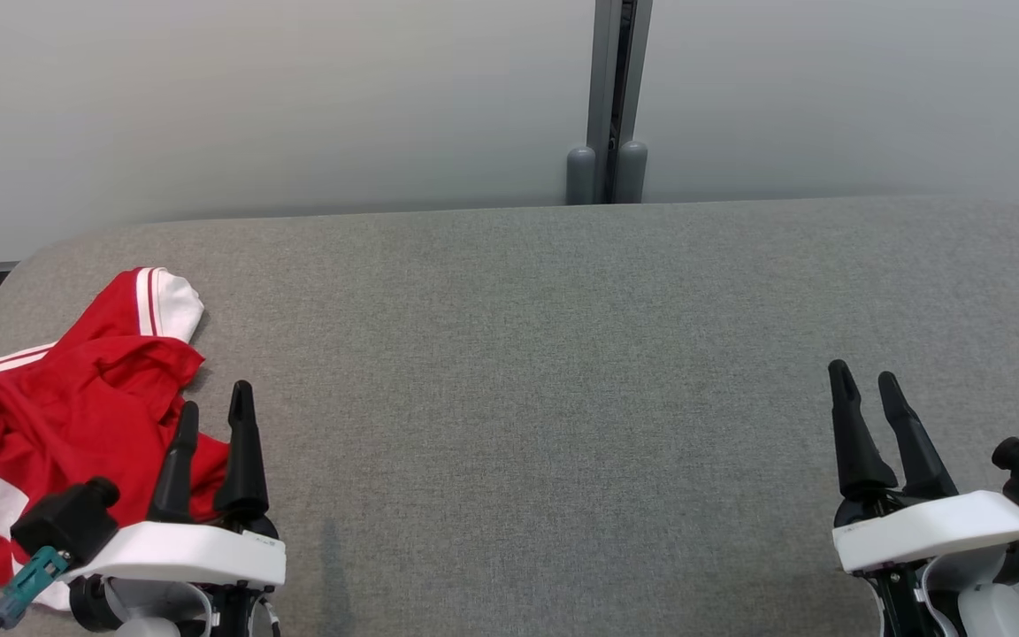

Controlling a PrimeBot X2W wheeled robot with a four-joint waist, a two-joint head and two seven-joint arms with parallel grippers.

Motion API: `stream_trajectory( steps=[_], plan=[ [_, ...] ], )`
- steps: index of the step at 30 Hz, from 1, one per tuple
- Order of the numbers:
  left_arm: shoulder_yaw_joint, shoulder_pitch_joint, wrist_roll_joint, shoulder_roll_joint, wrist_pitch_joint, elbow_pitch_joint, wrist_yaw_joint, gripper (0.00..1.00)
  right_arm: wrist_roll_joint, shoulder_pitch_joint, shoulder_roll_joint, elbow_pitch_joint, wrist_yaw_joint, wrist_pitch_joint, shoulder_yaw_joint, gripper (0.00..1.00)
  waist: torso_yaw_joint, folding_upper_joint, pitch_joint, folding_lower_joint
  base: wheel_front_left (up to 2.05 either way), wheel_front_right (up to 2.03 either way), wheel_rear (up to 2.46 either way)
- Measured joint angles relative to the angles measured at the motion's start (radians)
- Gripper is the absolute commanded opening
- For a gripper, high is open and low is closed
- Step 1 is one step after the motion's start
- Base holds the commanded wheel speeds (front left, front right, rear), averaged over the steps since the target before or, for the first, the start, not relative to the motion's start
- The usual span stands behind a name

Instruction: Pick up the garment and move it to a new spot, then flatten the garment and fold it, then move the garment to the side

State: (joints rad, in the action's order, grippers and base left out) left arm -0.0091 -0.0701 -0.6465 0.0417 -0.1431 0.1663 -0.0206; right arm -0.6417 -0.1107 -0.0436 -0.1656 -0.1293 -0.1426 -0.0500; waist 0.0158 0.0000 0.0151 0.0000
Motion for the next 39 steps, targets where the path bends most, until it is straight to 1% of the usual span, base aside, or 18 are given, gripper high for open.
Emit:
stream_trajectory(
  steps=[13,23,39],
  plan=[
    [-0.015,-0.006,0.139,0.002,-0.033,0.0,0.022,1.0,0.143,-0.009,0.0,0.002,0.0,-0.033,0.004,1.0,0.004,0.0,0.004,0.0,0.0,0.0,0.0],
    [-0.029,-0.015,0.233,0.003,-0.054,0.001,0.033,1.0,0.221,-0.016,0.0,0.008,0.0,-0.053,-0.008,1.0,0.007,0.0,0.007,0.0,0.0,0.0,0.0],
    [-0.038,-0.019,0.344,0.004,-0.086,0.006,0.045,1.0,0.337,-0.025,-0.001,0.001,0.0,-0.084,-0.014,1.0,0.011,0.0,0.01,0.0,0.0,0.0,0.0]
  ],
)
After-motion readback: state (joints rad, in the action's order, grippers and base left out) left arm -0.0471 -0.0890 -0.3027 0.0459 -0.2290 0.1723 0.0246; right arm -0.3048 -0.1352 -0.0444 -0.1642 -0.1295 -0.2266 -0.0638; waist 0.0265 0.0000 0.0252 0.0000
